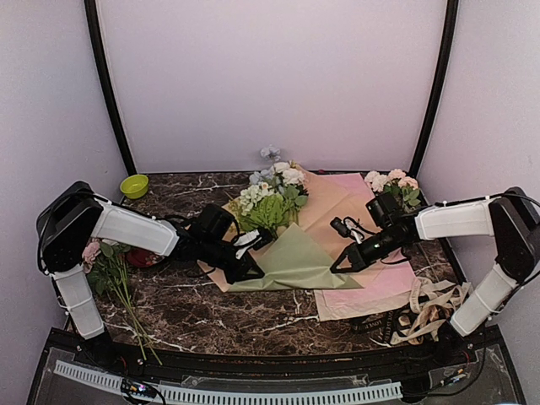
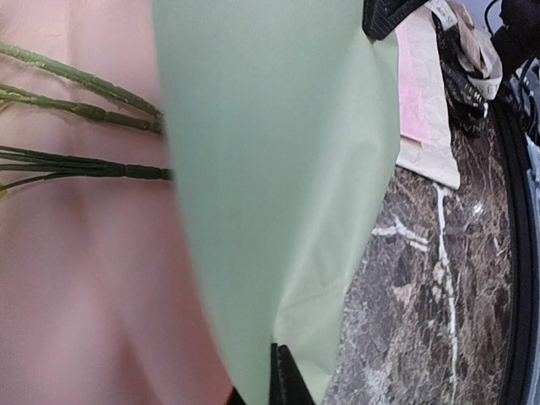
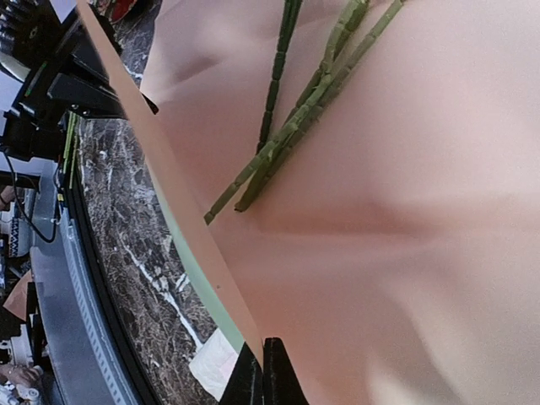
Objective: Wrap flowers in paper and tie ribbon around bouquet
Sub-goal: Fold the flattened wrapping paper at the center of the board, then press the fold line of the 1/4-folded wrapping paper.
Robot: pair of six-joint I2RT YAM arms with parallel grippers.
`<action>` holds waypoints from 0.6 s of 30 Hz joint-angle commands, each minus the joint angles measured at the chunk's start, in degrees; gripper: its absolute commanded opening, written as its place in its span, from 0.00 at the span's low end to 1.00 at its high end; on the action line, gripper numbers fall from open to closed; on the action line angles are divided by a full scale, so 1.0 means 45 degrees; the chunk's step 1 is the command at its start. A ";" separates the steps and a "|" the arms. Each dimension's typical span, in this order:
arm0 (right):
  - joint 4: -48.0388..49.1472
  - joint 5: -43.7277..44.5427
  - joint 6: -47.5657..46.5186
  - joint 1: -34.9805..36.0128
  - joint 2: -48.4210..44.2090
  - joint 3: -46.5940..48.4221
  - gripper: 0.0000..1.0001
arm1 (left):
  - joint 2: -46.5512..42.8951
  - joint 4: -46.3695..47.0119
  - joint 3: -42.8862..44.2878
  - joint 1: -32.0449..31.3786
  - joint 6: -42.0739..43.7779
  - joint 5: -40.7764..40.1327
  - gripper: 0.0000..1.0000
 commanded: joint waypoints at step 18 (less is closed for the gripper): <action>-0.0044 0.0553 -0.0219 -0.0146 0.1202 0.1027 0.00 | -0.0536 0.0459 0.1607 -0.2588 0.1949 -0.3419 0.30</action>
